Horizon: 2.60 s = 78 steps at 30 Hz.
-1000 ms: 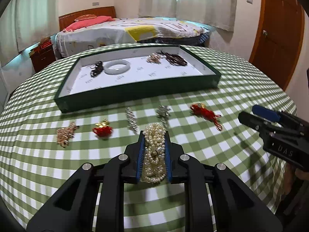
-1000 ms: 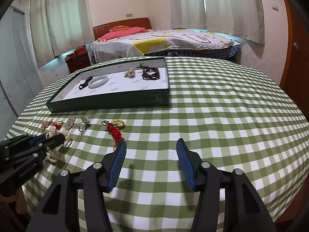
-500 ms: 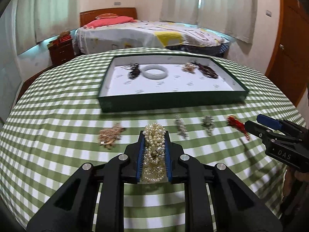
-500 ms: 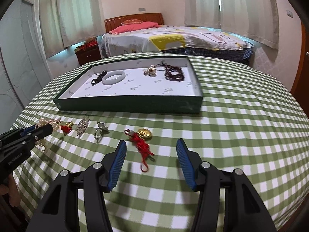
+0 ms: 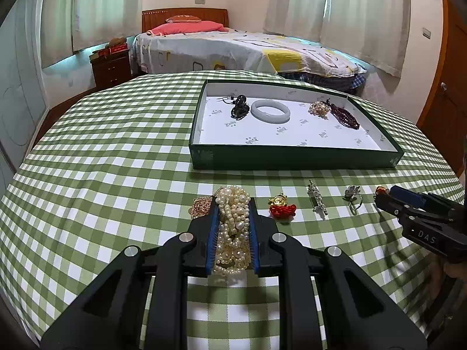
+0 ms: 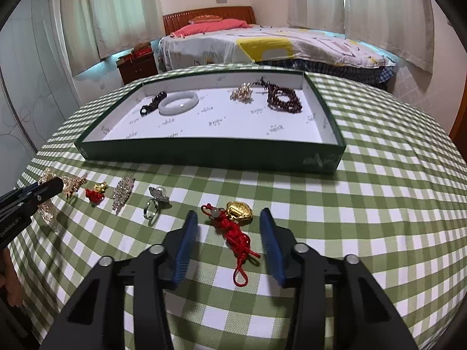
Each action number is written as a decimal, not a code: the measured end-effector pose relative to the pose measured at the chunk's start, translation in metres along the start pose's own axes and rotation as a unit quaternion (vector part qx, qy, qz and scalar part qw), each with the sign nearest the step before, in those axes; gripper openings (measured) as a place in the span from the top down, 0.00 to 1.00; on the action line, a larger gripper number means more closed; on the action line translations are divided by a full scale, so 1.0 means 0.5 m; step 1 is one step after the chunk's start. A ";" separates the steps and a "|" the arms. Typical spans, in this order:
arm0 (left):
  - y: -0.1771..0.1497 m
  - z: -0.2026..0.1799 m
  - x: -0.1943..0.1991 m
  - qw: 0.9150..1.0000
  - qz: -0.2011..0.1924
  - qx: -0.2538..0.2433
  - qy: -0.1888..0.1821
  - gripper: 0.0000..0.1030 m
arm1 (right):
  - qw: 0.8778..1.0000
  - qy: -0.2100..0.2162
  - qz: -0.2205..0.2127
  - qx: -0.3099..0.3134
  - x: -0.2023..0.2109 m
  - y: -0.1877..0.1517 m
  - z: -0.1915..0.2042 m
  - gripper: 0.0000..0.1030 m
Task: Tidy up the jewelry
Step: 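Close right tool on red tassel charm while left tool holds the pearl strand, then carry pearl strand with left tool while right tool carries tassel charm into tray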
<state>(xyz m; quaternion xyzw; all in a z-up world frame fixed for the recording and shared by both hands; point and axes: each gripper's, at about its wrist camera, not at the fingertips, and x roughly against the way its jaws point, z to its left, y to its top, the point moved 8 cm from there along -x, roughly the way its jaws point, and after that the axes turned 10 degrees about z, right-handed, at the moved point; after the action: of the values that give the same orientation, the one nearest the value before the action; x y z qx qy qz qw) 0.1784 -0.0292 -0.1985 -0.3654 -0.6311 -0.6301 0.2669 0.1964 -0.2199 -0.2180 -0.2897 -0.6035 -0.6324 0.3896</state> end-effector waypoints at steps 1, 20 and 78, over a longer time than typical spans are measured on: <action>0.000 0.001 0.000 1.000 0.001 0.000 0.000 0.82 | 1.000 -0.001 0.001 0.000 0.000 0.000 -0.001 0.63; 0.001 -0.003 0.000 1.000 -0.002 0.000 -0.001 0.82 | 1.000 -0.007 -0.026 0.006 0.031 -0.007 -0.006 0.89; 0.261 -0.031 -0.266 0.997 0.073 -0.011 -0.012 0.79 | 1.000 -0.030 0.003 -0.004 -0.108 0.236 -0.130 0.88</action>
<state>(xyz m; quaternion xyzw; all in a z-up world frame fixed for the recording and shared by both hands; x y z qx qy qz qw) 0.3590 -0.0693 -0.2252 -0.4206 -0.5994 -0.6112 0.3005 0.3310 -0.2727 -0.2068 -0.3116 -0.6115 -0.6249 0.3721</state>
